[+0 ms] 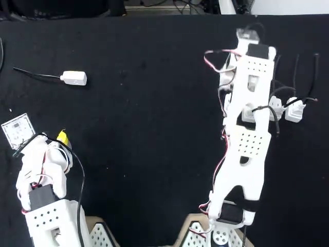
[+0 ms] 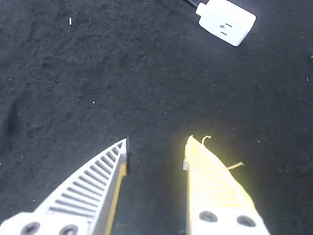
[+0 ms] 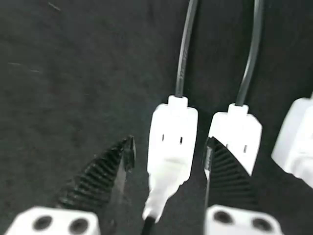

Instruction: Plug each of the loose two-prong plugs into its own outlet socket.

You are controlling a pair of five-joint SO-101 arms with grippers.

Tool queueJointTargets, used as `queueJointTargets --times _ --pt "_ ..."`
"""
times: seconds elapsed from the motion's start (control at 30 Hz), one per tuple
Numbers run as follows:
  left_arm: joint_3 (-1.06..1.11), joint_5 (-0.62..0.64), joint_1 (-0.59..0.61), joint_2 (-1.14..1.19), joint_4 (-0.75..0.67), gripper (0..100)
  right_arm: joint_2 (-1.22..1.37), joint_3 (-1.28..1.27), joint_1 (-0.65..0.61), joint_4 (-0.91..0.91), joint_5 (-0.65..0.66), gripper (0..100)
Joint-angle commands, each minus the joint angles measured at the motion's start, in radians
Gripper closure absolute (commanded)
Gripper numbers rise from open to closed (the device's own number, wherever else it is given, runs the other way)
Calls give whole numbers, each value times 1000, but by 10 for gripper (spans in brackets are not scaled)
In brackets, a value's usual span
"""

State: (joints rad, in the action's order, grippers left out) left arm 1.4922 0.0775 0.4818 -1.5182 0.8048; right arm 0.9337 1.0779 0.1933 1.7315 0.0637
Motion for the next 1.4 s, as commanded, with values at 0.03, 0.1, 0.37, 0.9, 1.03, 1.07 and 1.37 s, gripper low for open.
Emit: queueJointTargets --times 0.03,0.1,0.37,0.9,1.03,1.07,1.37 --pt "-61 14 4 -9 -6 809 -306 -50 -78 35 11 786" --pt "-61 14 4 -9 -6 809 -414 -71 -95 35 11 786" --pt "-61 14 4 -9 -8 809 -789 -188 -170 31 12 786" --pt "-45 14 2 -9 -14 809 -1148 -544 -359 28 12 786" --pt "-45 14 2 -9 -14 809 -1218 -700 -427 29 12 786" --pt "-45 14 2 -9 -14 809 -1239 -750 -446 28 12 786" --pt "-44 14 2 -9 -14 809 -1357 -1326 -575 -261 12 785"
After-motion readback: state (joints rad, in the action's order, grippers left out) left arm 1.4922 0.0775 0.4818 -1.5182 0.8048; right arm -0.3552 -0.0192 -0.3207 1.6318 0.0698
